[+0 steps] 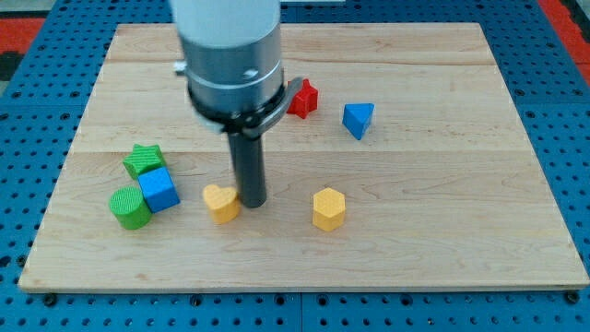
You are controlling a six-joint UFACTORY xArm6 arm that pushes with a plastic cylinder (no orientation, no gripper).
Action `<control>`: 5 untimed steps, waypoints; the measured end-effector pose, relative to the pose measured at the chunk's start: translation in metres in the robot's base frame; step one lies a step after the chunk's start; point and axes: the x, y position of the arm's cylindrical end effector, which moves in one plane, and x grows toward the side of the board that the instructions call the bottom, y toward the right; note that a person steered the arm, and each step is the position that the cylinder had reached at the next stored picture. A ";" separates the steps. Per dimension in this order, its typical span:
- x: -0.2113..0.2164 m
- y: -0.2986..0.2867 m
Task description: Move the yellow hexagon to bottom center
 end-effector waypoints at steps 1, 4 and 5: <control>0.000 -0.078; -0.017 0.120; 0.030 0.056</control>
